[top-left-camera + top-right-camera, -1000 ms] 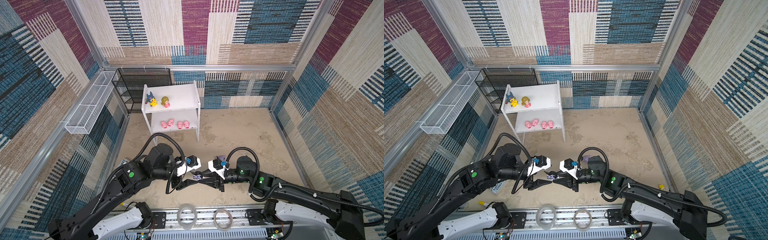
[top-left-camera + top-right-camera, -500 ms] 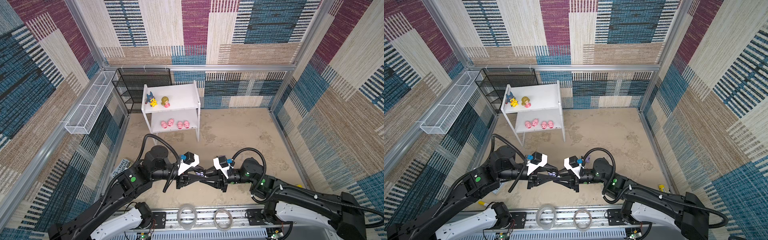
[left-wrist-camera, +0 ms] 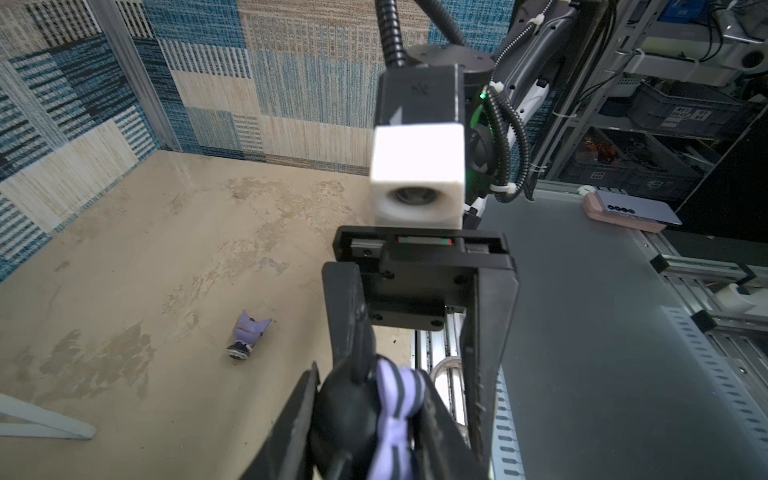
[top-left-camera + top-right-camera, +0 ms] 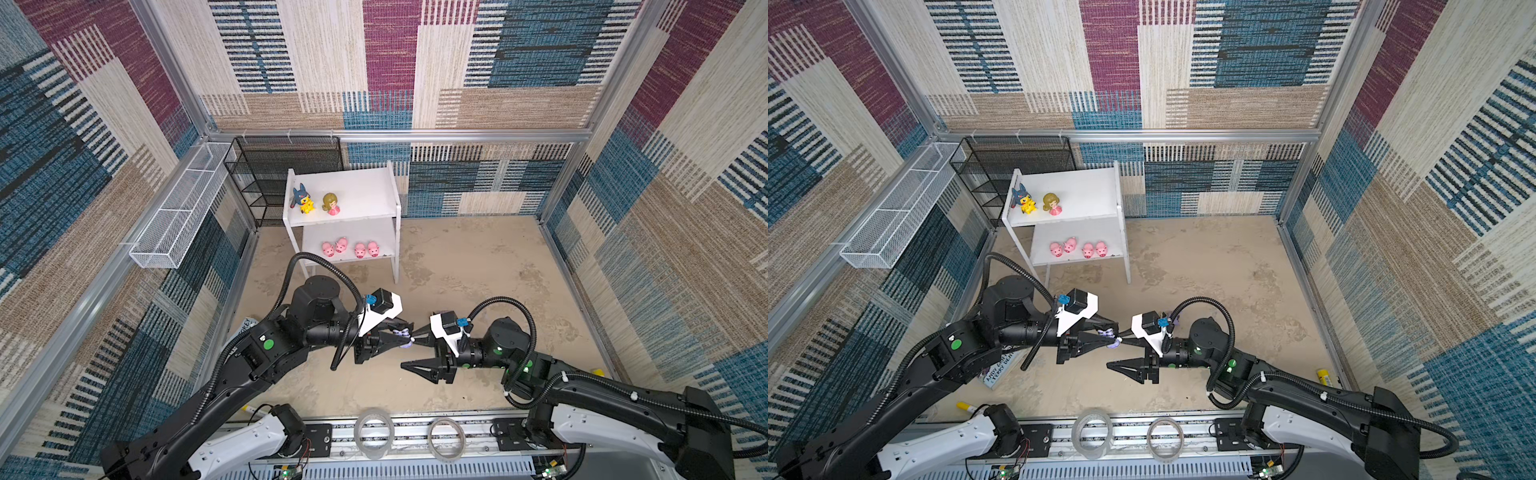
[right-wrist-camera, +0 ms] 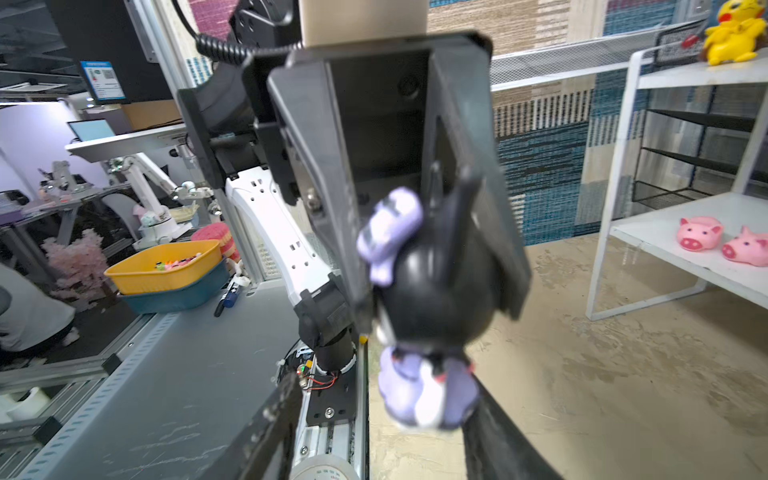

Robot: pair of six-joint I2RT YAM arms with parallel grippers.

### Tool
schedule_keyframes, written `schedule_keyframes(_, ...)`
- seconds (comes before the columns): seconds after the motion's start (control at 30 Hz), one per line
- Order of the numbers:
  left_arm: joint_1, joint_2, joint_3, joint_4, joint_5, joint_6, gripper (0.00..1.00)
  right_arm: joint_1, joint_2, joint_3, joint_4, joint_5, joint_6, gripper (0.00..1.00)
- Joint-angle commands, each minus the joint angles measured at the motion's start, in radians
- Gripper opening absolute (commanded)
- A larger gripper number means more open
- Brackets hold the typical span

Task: Place and organize the plastic toys onto the shelf

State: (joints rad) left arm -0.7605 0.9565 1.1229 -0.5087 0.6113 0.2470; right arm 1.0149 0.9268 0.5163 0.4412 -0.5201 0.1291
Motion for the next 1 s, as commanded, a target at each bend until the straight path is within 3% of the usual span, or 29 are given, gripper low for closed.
schedule_keyframes(0.0,0.060,0.062,0.097,-0.085,-0.024,0.117,0.26,0.002,-0.015,-0.014,0.006,0.023,-0.008,0.69)
schedule_keyframes(0.33,0.275,0.359,0.460,-0.151,-0.090,0.201,0.25,0.001,-0.119,-0.057,-0.081,0.096,-0.051,0.75)
schedule_keyframes(0.63,0.416,0.560,0.723,-0.213,-0.011,0.265,0.25,0.002,-0.191,-0.094,-0.102,0.134,-0.053,0.76)
schedule_keyframes(0.97,0.476,0.684,0.896,-0.263,-0.024,0.320,0.25,0.001,-0.186,-0.093,-0.096,0.140,-0.050,0.76)
